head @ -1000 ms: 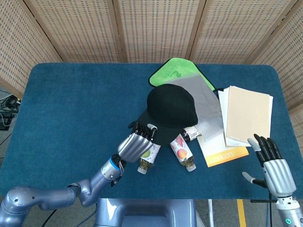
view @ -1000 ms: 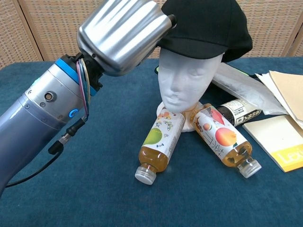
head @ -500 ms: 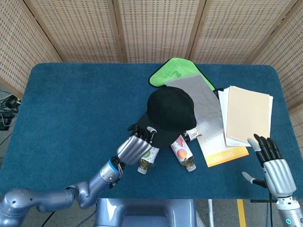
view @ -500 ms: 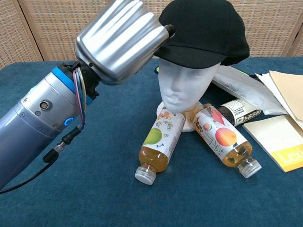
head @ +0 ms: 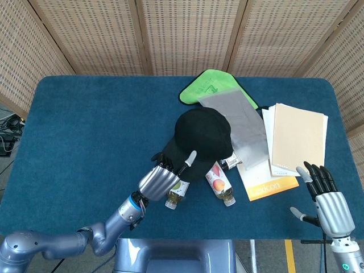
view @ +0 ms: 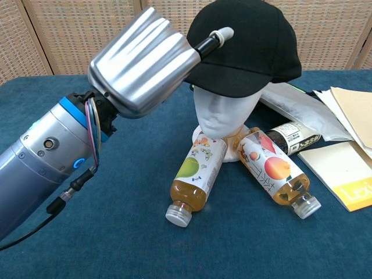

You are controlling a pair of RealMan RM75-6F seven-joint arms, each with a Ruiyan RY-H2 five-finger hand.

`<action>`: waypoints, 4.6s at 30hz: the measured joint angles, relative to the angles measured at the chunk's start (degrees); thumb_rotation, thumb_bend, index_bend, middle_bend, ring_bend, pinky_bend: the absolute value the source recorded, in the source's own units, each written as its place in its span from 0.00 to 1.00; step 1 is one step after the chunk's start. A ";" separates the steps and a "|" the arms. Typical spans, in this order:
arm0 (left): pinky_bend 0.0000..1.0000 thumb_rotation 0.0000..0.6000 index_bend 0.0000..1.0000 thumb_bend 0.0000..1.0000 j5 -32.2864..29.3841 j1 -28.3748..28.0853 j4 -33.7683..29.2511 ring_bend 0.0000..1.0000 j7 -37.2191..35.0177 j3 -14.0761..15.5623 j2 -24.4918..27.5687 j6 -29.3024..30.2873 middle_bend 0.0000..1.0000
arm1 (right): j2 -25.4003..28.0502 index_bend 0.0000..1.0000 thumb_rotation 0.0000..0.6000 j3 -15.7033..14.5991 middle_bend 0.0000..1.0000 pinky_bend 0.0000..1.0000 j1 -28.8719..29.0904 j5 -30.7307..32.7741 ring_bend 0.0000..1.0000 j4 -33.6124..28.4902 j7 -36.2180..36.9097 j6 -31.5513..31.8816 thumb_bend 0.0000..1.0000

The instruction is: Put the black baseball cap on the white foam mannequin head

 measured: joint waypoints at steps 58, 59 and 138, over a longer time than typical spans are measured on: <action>0.69 1.00 0.77 0.59 8.73 0.71 3.60 0.84 -4.29 0.19 1.45 -0.27 0.91 | -0.26 0.03 1.00 -0.14 0.00 0.00 -0.06 -0.58 0.00 0.00 -0.65 0.38 0.05; 0.69 1.00 0.77 0.59 8.89 0.66 3.57 0.84 -4.36 0.23 1.66 -0.39 0.91 | -0.25 0.03 1.00 -0.13 0.00 0.00 -0.05 -0.57 0.00 -0.02 -0.64 0.39 0.05; 0.67 1.00 0.00 0.12 12.50 6.33 5.10 0.82 -10.84 3.79 5.43 5.79 0.88 | -0.81 0.03 1.00 -0.38 0.00 0.00 0.06 -0.83 0.00 0.18 -2.35 -0.10 0.05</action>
